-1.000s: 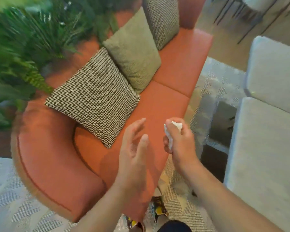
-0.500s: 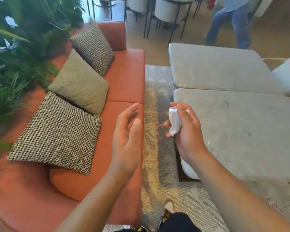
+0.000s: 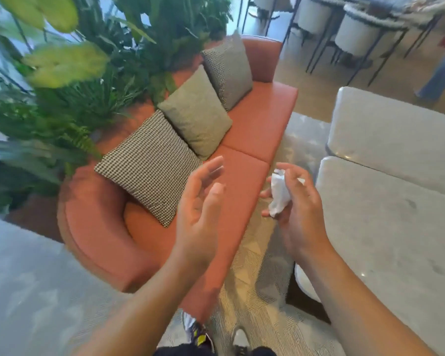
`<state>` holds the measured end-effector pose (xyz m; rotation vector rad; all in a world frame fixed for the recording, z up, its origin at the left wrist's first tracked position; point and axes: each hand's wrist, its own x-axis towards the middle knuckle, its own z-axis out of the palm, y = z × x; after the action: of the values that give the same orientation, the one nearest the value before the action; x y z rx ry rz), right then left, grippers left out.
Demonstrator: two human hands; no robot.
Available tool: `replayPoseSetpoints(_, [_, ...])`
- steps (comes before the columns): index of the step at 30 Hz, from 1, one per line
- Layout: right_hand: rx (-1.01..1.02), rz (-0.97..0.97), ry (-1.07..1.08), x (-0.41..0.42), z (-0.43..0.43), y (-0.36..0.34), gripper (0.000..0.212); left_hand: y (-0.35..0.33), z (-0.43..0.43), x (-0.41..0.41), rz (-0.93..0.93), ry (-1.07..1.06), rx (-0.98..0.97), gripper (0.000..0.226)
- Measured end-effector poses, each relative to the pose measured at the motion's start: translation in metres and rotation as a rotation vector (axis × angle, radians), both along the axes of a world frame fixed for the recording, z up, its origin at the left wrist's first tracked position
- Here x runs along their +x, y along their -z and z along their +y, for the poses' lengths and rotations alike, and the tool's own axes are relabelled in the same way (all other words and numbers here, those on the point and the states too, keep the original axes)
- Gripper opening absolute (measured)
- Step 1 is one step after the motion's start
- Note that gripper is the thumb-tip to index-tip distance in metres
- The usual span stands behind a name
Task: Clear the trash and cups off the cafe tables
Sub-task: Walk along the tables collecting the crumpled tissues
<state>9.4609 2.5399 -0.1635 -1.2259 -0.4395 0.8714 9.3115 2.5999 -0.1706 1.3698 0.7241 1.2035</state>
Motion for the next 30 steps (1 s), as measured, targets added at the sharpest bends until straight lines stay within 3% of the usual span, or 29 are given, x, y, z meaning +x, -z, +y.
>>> replayPoseSetpoints(6, [0.043, 0.028, -0.405, -0.078, 0.026, 0.008, 0.023, -0.004, -0.047, -0.095, 0.061, -0.415, 0.019, 0.041])
replayPoseSetpoints(14, [0.09, 0.061, -0.894, -0.248, 0.026, -0.007, 0.026, -0.019, -0.123, -0.241, 0.039, -0.911, -0.018, 0.039])
replayPoseSetpoints(20, [0.102, 0.059, -1.18, -0.378, 0.006, -0.015, 0.03, -0.025, -0.179, -0.338, 0.021, -1.174, -0.011, 0.05])
replayPoseSetpoints(25, [0.114, 0.058, -1.334, -0.492, -0.019, -0.017, 0.015, -0.028, -0.217, -0.427, 0.078, -1.318, -0.017, 0.055])
replayPoseSetpoints(30, [0.104, 0.06, -1.48, -0.584, -0.049, -0.016, 0.03, -0.028, -0.253, -0.502, 0.076, -1.479, -0.012, 0.051])
